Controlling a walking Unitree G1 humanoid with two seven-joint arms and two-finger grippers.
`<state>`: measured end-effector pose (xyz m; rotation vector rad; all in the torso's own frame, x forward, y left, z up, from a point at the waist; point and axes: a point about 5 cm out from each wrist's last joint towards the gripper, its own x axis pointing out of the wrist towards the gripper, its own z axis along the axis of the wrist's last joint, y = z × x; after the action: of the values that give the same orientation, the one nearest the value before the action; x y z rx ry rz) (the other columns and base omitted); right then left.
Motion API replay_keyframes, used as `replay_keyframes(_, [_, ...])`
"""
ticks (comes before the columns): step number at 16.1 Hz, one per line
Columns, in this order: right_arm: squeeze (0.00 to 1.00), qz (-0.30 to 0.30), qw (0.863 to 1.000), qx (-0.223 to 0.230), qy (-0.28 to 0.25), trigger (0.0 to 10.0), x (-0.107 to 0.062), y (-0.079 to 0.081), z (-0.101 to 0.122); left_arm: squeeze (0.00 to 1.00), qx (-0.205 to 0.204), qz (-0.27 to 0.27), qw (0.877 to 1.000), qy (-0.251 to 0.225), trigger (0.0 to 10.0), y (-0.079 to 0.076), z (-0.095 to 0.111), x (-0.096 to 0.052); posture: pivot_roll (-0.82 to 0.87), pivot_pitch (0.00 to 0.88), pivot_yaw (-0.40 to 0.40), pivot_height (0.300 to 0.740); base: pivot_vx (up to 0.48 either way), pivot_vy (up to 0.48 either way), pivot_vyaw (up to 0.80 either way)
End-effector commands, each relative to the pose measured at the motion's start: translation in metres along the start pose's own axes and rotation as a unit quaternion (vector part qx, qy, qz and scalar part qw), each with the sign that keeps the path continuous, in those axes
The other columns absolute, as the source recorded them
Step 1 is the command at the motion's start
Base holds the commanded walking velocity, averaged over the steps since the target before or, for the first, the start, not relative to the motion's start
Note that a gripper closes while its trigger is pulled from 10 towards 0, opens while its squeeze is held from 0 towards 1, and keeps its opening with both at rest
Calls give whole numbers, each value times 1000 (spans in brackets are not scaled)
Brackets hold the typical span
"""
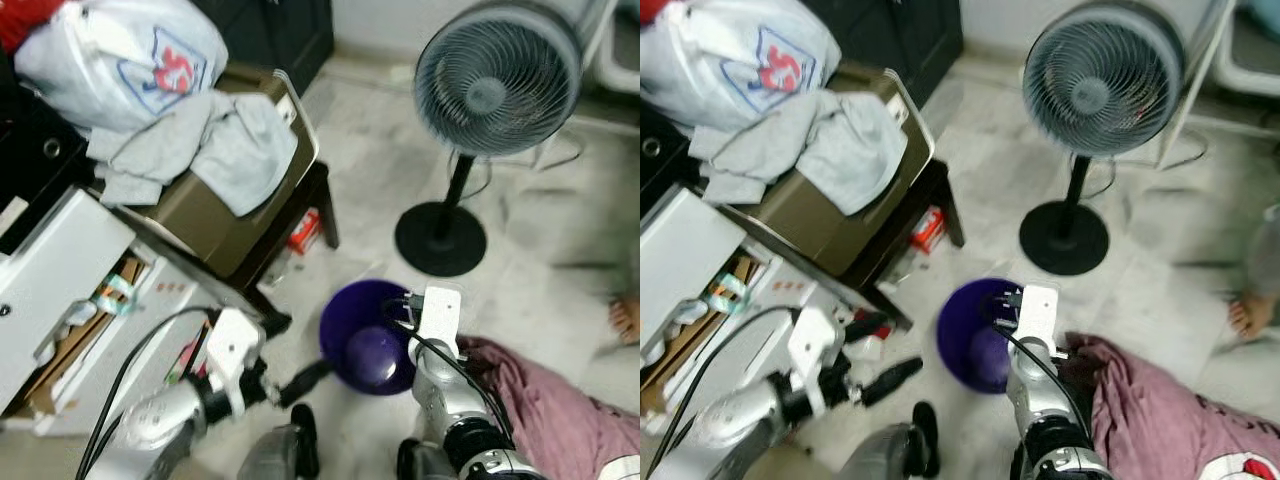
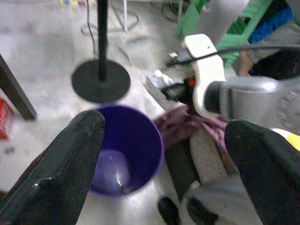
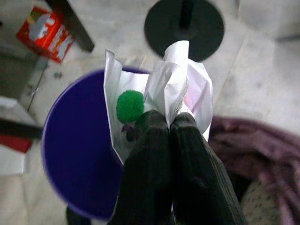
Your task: Clean up the room
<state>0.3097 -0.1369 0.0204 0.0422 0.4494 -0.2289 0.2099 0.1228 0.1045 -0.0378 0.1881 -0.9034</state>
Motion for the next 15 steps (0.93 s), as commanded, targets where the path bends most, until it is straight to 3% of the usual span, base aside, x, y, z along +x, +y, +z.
replay_keyframes(1, [0,26,999,20,10,10000,-3,14,-5,0,1,-5,1000,5,10000,-2,3,-7,197,365,191,740,0,0,0])
replay_keyframes(8, [0,37,999,40,5,10000,-5,24,-5,0,-6,1,1000,21,10000,-8,8,-16,225,384,217,740,0,0,0])
replay_keyframes(9, [855,42,998,44,0,10000,-5,24,-3,0,-8,3,1000,22,10000,-8,8,-16,225,386,215,740,0,0,0])
replay_keyframes(10, [1000,35,999,36,-4,10000,-4,22,-2,0,-9,3,1000,22,10000,-8,8,-15,222,386,213,740,0,0,0])
replay_keyframes(15, [1000,42,998,41,-16,10000,-3,23,4,0,-11,11,1000,21,10000,-7,8,-12,213,382,202,740,0,0,0])
